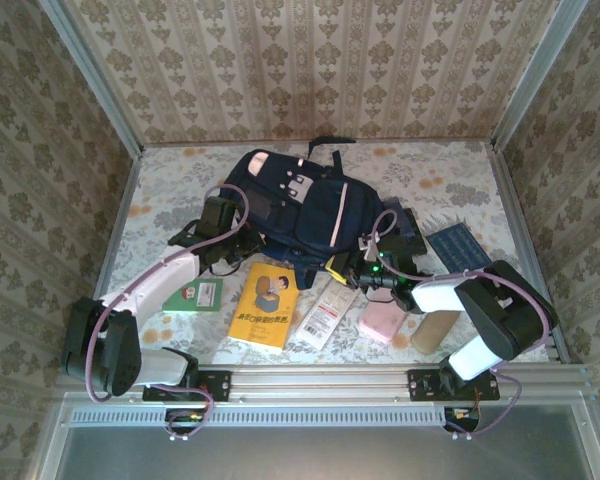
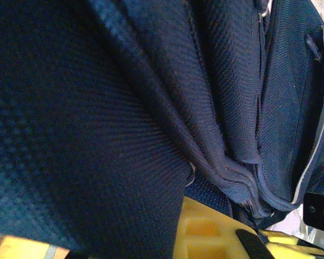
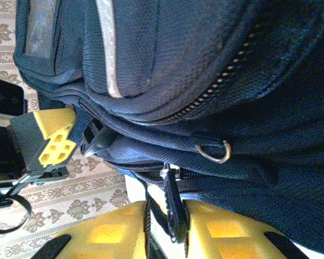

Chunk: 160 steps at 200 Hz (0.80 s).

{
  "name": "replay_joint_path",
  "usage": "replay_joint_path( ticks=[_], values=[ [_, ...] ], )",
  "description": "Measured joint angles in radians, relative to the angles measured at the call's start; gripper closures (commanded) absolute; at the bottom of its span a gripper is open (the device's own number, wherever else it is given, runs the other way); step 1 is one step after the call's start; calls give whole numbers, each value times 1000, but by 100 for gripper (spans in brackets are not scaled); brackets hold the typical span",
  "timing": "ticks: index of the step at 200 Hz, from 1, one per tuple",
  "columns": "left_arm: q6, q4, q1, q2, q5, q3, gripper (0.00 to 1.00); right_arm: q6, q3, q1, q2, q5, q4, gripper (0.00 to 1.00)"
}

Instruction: Pack books, pencil case, and school supplies into a backpack

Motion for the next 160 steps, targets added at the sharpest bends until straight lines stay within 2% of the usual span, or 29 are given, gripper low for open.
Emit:
replay_joint_path(
  ticks=[40,89,107,136,160],
  values=[
    [-4,2,-11,0,-7,0,100,5,3,0,36,0,26,76],
    [-4,3,-24,1,-23,-5,100,5,18,0,58,0,25,100],
    [-4,3,-24,1,-23,-5,100,-5,20,0,53,2,9,100],
    [-8,-2,-5,1,-7,-5,100,-80,21,0,-46,44,-120,100],
    [-19,-1,32,0,24,-5,100,-180,21,1,-201,106,-291,100]
  ],
)
